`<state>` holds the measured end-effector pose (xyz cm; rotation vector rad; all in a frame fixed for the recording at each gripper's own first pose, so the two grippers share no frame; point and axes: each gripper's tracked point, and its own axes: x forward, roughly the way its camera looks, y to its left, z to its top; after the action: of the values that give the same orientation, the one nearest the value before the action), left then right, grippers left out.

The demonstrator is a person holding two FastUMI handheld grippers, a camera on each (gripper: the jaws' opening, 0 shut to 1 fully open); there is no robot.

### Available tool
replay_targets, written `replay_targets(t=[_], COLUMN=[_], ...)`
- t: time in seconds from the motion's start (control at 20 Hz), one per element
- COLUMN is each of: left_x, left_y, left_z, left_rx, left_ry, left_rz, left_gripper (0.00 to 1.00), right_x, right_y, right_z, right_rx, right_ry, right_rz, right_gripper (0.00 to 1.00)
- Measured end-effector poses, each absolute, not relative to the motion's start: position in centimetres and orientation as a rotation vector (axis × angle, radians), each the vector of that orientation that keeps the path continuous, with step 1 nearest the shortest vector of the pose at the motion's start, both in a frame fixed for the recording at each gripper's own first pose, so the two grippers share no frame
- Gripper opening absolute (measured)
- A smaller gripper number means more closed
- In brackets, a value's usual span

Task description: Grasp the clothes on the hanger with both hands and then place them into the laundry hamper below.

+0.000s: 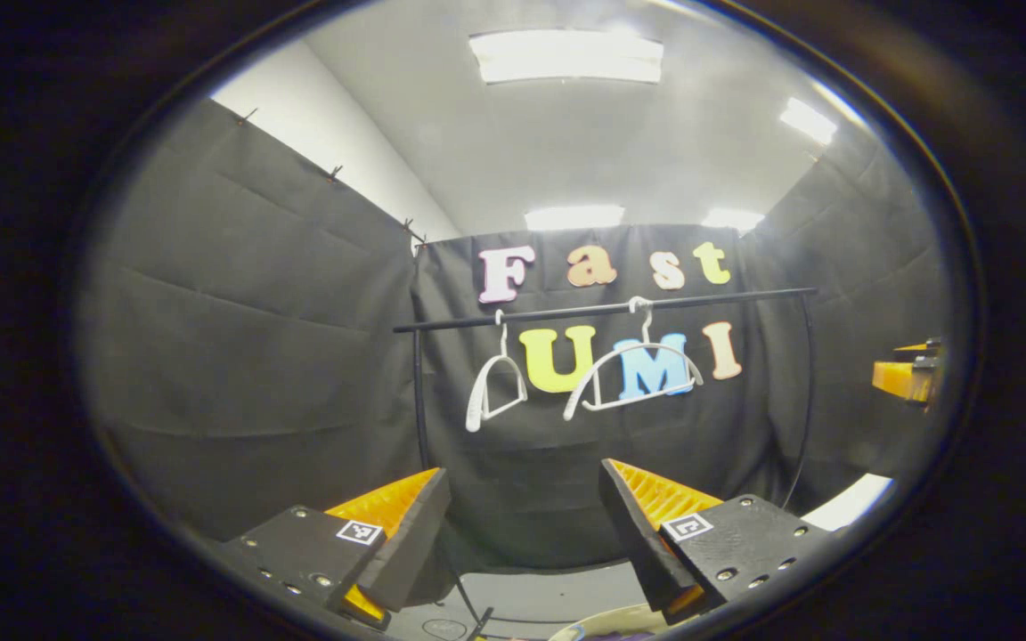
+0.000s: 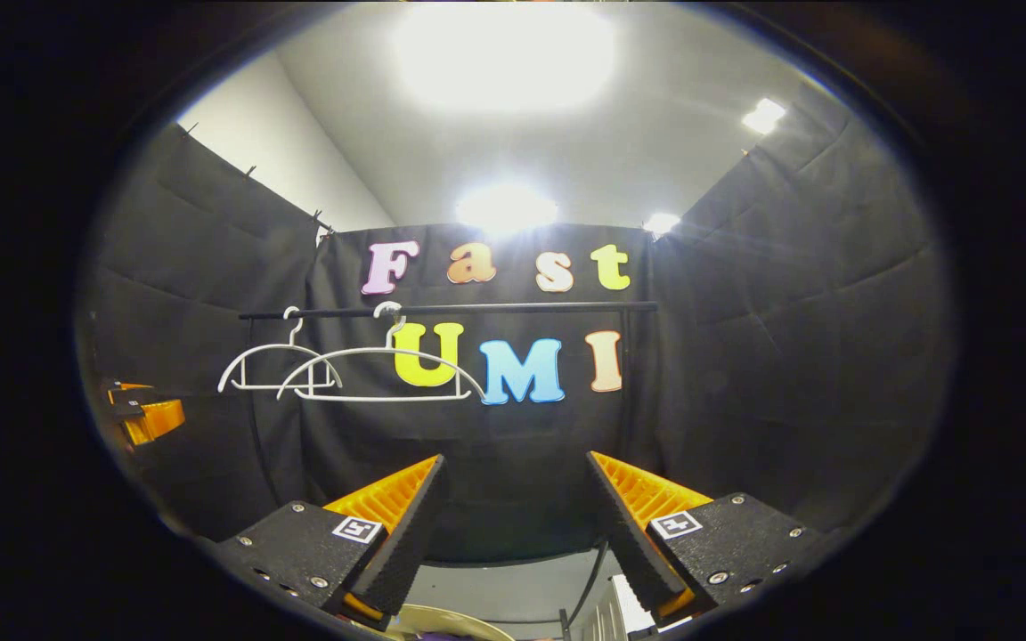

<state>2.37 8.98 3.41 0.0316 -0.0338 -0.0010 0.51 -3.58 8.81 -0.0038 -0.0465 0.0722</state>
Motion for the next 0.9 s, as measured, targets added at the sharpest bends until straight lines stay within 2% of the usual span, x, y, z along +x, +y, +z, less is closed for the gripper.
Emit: replay_targets(t=[0.05,0.1,0.2,0.9], left_x=[2.2,2.4,2.4,2.8], left_y=[9.1,9.0,8.8,7.4], left_z=[3.3,2.8,2.6,1.6], left_rx=[0.033,0.034,0.032,0.039], left_ry=[-0.032,-0.032,-0.029,-0.032], left_rz=[0.009,0.017,0.027,0.047], left_gripper=[1.00,1.00,1.00,1.00], right_x=[0.3,0.1,0.2,0.6], right_y=[-3.6,-3.7,-3.9,-5.0], right_z=[8.4,7.8,7.2,5.2], right_rx=[-0.005,-0.003,0.010,0.035], right_ry=[-0.041,-0.037,-0.021,-0.003], right_rz=[0.071,0.072,0.078,0.043], right_gripper=[0.93,0.91,0.94,0.94])
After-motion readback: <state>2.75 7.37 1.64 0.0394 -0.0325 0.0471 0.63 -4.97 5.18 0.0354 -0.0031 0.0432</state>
